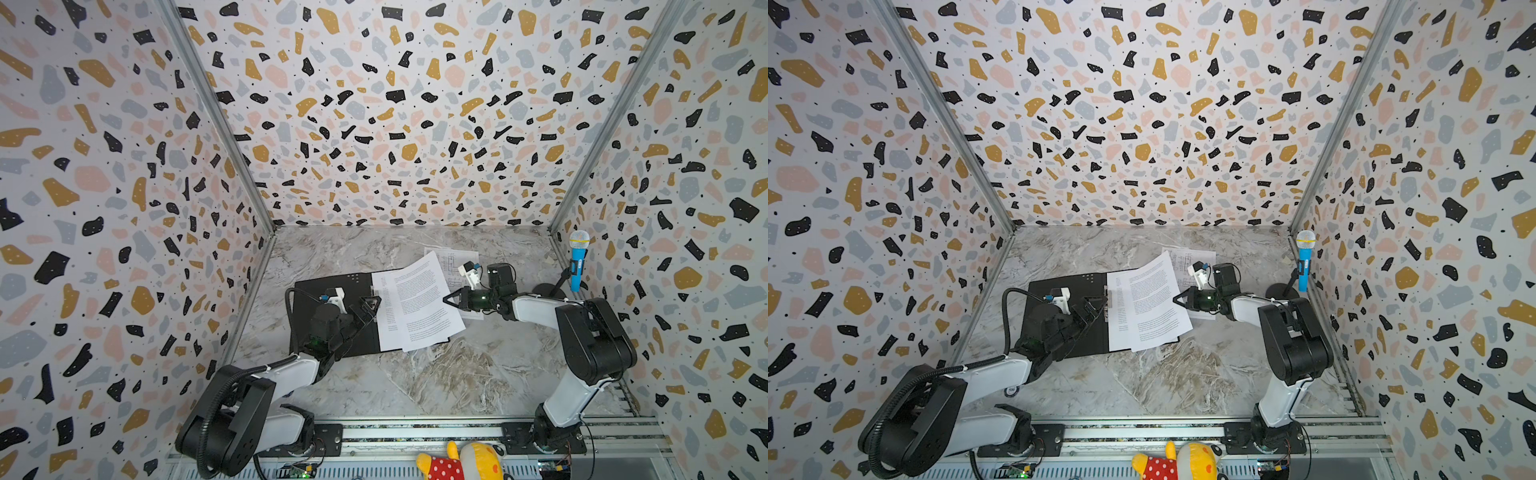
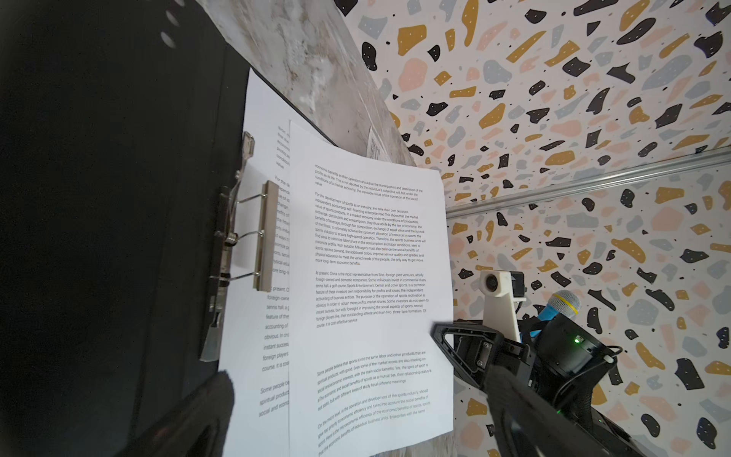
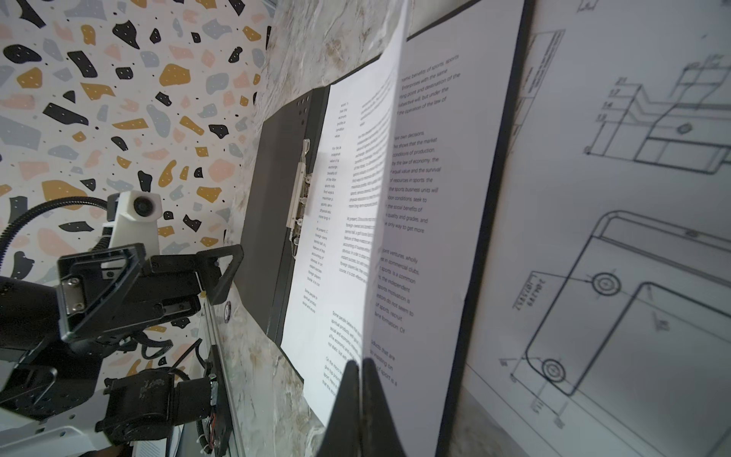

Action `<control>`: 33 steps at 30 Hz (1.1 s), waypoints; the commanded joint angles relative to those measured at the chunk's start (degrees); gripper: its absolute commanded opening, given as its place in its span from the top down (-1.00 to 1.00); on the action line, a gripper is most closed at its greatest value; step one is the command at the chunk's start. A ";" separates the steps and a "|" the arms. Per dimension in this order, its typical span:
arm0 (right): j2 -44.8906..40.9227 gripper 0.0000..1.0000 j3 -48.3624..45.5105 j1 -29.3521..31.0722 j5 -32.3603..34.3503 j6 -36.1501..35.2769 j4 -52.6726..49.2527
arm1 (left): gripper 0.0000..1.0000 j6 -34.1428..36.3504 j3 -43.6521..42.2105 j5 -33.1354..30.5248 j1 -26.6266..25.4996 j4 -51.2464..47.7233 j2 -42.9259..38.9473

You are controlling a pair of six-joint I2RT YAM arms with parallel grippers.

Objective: Put the files into the folder
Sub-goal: 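Lay the text sheet onto the folder clip with both grippers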

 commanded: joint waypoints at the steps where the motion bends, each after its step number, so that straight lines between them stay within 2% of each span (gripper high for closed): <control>1: 1.63 1.00 0.10 1.95 1.78 2.92 3.04 | -0.99 3.22 -0.32 1.40 0.61 -0.33 0.47; 12: 4.25 1.00 0.08 4.98 5.10 8.99 8.41 | -0.99 4.78 -1.08 3.10 3.75 -0.75 2.15; 19: 4.40 1.00 0.25 5.24 7.50 11.34 8.78 | -0.99 3.90 -1.55 3.47 3.80 1.16 3.34; 33: 5.49 1.00 0.77 7.69 8.24 13.79 10.37 | -0.99 3.37 -1.46 3.95 3.89 2.30 3.92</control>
